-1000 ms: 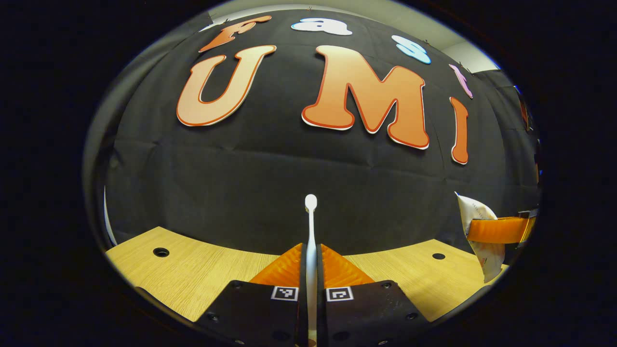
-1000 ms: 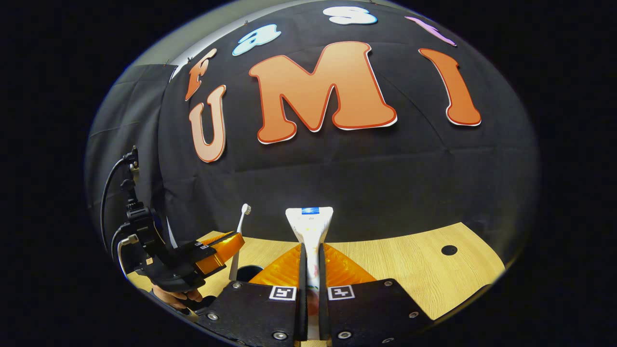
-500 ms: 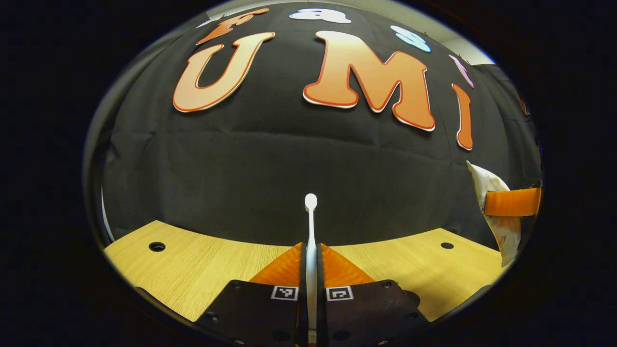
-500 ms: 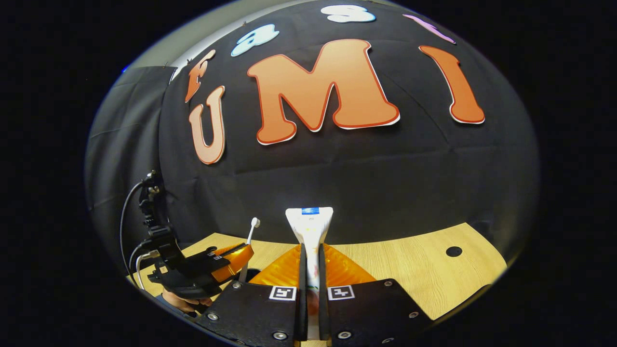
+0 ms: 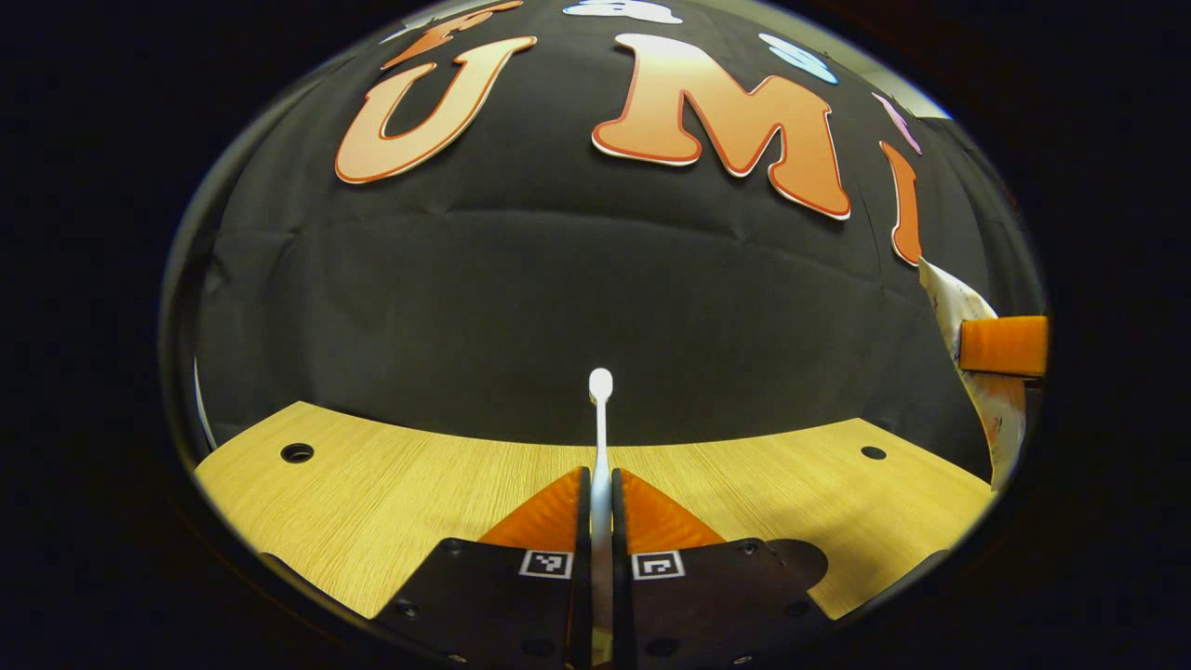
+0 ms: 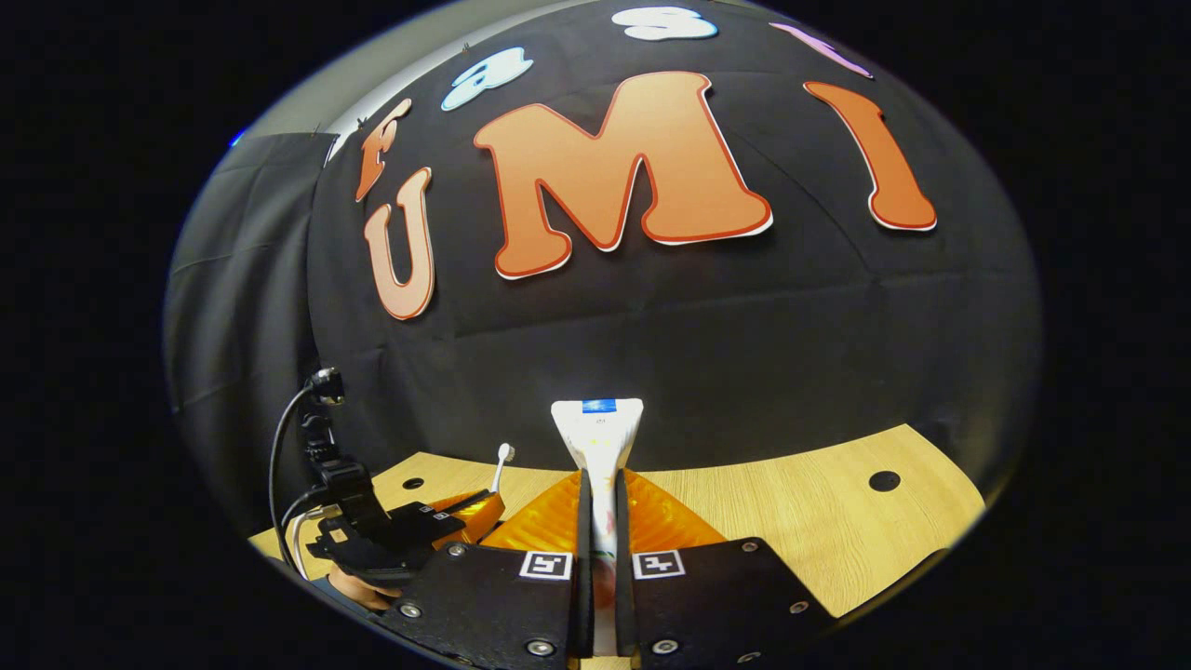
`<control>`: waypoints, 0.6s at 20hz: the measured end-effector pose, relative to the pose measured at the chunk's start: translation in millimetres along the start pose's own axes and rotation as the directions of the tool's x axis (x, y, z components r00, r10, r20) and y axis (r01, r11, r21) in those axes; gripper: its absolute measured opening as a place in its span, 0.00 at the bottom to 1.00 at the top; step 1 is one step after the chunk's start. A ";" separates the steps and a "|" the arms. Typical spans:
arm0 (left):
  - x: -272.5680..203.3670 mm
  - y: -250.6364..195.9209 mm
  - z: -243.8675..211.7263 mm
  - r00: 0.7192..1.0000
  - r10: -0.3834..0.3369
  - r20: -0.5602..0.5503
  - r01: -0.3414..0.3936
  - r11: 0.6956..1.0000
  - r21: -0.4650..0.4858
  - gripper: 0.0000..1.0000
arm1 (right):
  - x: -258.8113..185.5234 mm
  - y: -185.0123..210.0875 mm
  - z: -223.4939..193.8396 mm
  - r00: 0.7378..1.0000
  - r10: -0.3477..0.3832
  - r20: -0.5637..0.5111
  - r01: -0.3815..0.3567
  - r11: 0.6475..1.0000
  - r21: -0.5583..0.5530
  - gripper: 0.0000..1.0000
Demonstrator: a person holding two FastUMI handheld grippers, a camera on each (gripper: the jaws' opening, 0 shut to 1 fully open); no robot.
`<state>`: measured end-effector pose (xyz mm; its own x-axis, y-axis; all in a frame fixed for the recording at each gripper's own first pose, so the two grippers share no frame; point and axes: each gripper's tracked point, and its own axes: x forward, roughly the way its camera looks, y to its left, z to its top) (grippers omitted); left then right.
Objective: Put the toothbrush and toothpaste on the desktop into the cup, then pick up the cup and place it on the coaster on the desktop.
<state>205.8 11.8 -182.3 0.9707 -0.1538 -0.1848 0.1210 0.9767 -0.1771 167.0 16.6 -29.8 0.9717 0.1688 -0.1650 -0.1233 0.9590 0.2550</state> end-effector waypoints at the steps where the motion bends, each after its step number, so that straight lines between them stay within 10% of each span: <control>1: -1.2 -1.7 -1.3 1.000 -0.006 -0.009 0.006 1.000 -0.001 0.10 | -0.2 1.6 1.6 1.000 0.003 0.005 -0.003 1.000 0.000 0.10; 4: -13.0 -8.0 1.0 0.998 -0.026 -0.065 0.028 0.999 0.040 0.18 | -0.3 8.5 2.4 1.000 0.017 0.012 -0.017 1.000 0.003 0.10; 7: -32.5 -19.1 8.1 0.993 -0.064 -0.094 0.067 0.997 0.029 0.57 | 0.1 11.1 1.1 1.000 0.023 0.012 -0.023 1.000 0.006 0.10; 12: -64.5 -5.9 -2.4 0.979 -0.006 -0.206 0.031 0.993 0.115 0.88 | 0.3 17.2 -0.9 0.999 0.041 0.012 -0.041 0.999 0.001 0.10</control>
<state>142.0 15.6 -171.7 0.9065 -0.1876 -0.3783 0.1738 0.9823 -0.0706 165.1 33.3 -26.4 0.9682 0.2053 -0.1430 -0.1629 0.9511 0.2624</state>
